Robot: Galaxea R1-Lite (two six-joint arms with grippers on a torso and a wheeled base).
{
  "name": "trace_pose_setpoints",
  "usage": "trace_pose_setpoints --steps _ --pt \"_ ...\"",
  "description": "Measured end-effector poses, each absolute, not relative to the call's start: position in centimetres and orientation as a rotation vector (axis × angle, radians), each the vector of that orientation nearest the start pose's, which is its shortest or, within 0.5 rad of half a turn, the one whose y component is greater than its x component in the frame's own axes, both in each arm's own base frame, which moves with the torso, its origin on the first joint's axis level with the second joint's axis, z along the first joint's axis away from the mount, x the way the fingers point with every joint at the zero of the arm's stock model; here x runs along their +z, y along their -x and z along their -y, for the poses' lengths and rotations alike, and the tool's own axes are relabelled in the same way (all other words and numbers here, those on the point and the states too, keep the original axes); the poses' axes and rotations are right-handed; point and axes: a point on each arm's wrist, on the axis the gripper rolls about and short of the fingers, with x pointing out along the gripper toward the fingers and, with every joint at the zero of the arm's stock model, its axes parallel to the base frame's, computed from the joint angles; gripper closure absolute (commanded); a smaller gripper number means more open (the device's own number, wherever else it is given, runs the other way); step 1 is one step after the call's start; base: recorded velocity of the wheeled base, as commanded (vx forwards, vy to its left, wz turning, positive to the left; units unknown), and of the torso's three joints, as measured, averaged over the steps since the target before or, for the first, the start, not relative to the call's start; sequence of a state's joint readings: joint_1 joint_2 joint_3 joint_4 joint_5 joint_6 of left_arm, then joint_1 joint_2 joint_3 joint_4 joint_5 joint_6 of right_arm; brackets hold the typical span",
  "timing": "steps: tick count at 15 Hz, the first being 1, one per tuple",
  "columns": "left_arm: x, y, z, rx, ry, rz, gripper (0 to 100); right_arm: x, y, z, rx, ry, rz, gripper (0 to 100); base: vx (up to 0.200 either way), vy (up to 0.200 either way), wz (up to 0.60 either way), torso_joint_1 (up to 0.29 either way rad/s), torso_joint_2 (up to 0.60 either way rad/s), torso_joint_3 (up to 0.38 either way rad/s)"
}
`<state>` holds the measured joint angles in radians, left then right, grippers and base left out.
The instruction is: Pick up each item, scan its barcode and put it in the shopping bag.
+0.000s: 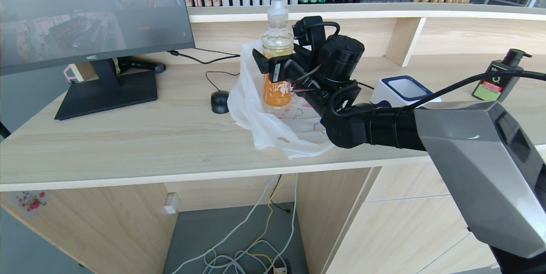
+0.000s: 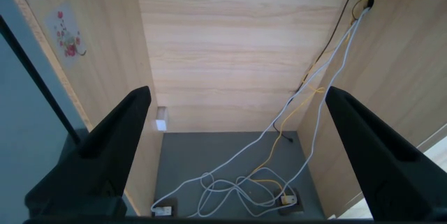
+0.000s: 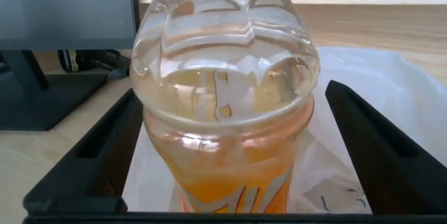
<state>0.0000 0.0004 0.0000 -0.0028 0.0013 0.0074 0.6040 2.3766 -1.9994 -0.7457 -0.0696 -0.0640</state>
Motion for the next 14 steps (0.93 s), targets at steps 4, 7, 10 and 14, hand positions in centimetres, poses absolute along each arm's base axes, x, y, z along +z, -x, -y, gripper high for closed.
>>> trace_pose_setpoints --steps 4,7,10,14 --pt "7.6 2.3 0.0 0.001 -0.008 0.002 0 26.6 -40.6 -27.9 0.51 -0.07 0.399 0 0.0 0.0 0.0 0.0 0.0 0.0" --pt "7.6 2.3 0.0 0.001 -0.007 0.002 0 27.0 -40.0 -27.5 0.505 -0.072 0.418 0 0.0 0.0 0.0 0.0 0.0 0.0" --pt "7.6 2.3 0.0 0.001 -0.007 0.002 0 26.6 -38.9 -26.7 0.484 -0.067 0.414 0 0.0 0.0 0.0 0.0 0.0 0.0" --pt "7.6 2.3 0.0 0.001 -0.007 0.002 0 24.5 -35.8 -25.1 0.479 -0.043 0.398 0 0.0 0.0 0.0 0.0 0.0 0.0"
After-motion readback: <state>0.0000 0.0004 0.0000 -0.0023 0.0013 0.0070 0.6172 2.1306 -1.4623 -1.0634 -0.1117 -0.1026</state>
